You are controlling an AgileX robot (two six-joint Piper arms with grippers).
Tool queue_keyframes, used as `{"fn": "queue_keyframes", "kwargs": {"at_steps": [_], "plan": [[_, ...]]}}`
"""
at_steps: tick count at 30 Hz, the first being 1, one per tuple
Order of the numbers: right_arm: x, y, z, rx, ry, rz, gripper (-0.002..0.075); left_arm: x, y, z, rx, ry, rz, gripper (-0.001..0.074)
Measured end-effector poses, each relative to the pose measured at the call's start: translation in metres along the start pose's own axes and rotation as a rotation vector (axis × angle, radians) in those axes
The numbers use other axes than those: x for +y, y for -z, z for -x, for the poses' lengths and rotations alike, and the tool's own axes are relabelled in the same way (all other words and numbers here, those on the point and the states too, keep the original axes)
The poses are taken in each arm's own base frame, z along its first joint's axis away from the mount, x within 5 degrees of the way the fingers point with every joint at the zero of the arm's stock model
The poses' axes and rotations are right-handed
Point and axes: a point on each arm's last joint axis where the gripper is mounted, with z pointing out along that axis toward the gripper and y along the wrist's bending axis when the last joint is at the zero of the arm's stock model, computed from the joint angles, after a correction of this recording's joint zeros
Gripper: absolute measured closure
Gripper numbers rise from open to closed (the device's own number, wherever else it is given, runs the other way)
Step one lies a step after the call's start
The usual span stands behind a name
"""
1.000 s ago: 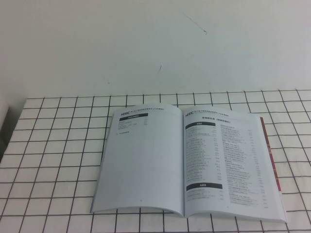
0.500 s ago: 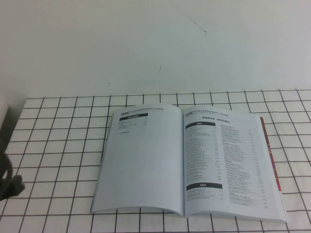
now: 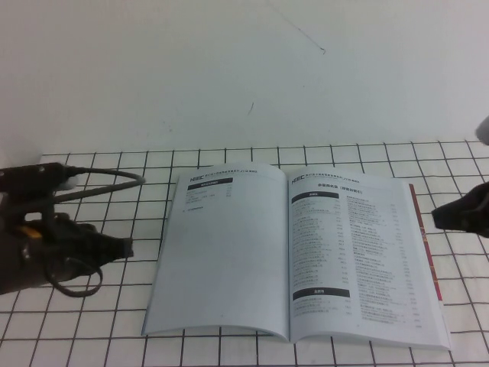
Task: Close book
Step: 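Close the open booklet and leave it lying on the table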
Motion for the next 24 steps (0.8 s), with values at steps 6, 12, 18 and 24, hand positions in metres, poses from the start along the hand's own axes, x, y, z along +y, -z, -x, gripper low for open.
{"fn": "queue_keyframes", "kwargs": {"at_steps": [6, 12, 18, 24], "plan": [[0.002, -0.057, 0.004, 0.094, 0.026, 0.062, 0.0729, -0.010, -0.043, 0.006, 0.091, -0.047, -0.005, 0.0738], [0.012, -0.108, -0.006, 0.179, 0.059, 0.063, 0.0729, -0.007, -0.080, 0.007, 0.144, -0.070, 0.017, 0.0738], [-0.003, -0.142, -0.026, 0.250, 0.018, 0.025, 0.0729, -0.005, -0.107, 0.002, 0.200, -0.037, 0.027, 0.0738], [-0.006, -0.150, -0.029, 0.263, -0.009, 0.035, 0.0729, -0.009, -0.124, -0.009, 0.286, -0.024, 0.015, 0.0738]]}}
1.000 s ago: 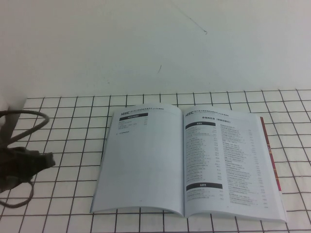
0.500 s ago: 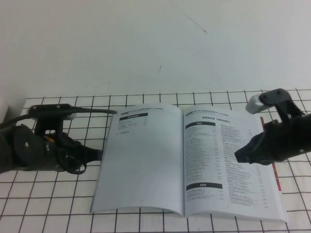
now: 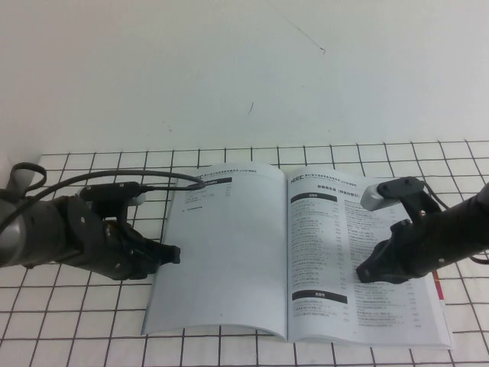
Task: Close book
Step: 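Close the open booklet and leave it lying on the table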
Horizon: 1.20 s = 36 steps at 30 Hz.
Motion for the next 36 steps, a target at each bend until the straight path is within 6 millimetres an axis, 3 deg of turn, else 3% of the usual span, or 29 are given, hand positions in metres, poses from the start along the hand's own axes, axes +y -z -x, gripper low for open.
{"fn": "queue_keyframes", "kwargs": {"at_steps": [6, 12, 17, 22, 25, 29, 36], "plan": [[-0.001, -0.001, 0.001, 0.004, -0.004, 0.010, 0.0729, -0.006, -0.003, 0.003, 0.038, 0.031, -0.034, 0.0738], [-0.001, -0.001, 0.001, 0.004, -0.004, 0.010, 0.0729, -0.049, 0.002, 0.003, 0.129, -0.081, -0.201, 0.0738], [-0.001, 0.000, 0.001, 0.001, -0.012, 0.010, 0.0729, -0.090, 0.028, 0.022, 0.070, -0.155, -0.406, 0.0738], [0.000, 0.011, 0.005, -0.036, -0.038, -0.056, 0.0729, -0.115, 0.059, 0.035, -0.035, -0.185, -0.624, 0.0738], [0.004, 0.039, 0.014, -0.092, 0.011, -0.144, 0.0729, -0.123, 0.072, 0.037, -0.077, -0.210, -0.718, 0.0738], [0.010, 0.091, 0.021, -0.167, 0.108, -0.270, 0.0729, -0.127, 0.088, 0.039, -0.119, -0.241, -0.769, 0.0738], [0.032, 0.188, 0.011, -0.284, 0.239, -0.441, 0.0729, -0.125, 0.129, 0.039, -0.203, -0.403, -0.713, 0.0738]]}}
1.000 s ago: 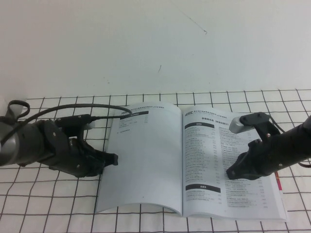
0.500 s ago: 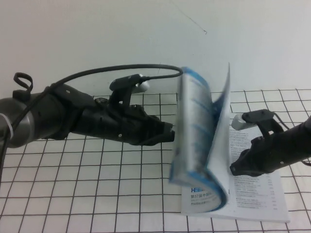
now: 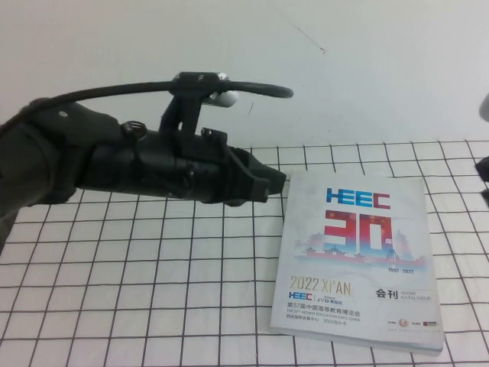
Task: Close book
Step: 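Close the open booklet and leave it lying on the table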
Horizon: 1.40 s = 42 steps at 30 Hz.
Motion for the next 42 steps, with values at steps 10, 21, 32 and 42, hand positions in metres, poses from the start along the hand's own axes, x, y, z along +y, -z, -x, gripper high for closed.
{"fn": "queue_keyframes", "kwargs": {"at_steps": [10, 21, 32, 42], "plan": [[0.005, 0.109, -0.031, 0.149, 0.031, -0.240, 0.0729, -0.025, 0.088, 0.003, 0.088, -0.207, 0.449, 0.0738], [0.043, 0.161, -0.091, -0.109, -0.038, -0.378, 0.0729, -0.055, 0.156, -0.057, -0.222, -0.312, 0.619, 0.0738], [0.087, 0.146, -0.166, -0.338, -0.057, -0.316, 0.0729, -0.055, 0.177, -0.162, -0.477, -0.387, 0.654, 0.0738], [0.100, 0.142, -0.185, -0.404, -0.081, -0.279, 0.0729, -0.048, 0.173, -0.191, -0.473, -0.393, 0.660, 0.0738]]}}
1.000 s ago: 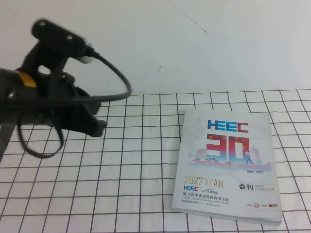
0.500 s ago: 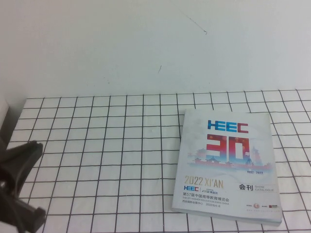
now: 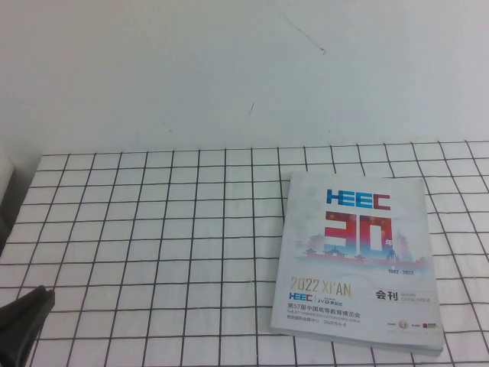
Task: Close book
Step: 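Close the open booklet and leave it lying on the table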
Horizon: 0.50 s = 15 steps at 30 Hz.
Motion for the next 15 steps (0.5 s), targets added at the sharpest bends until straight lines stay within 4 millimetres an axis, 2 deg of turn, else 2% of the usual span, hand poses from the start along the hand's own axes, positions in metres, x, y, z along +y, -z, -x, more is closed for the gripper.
{"fn": "queue_keyframes", "kwargs": {"at_steps": [15], "plan": [[0.0008, -0.0007, -0.0024, 0.018, 0.000, 0.007, 0.0729, -0.0014, 0.0000, -0.0046, 0.046, -0.006, -0.015, 0.0738]]}}
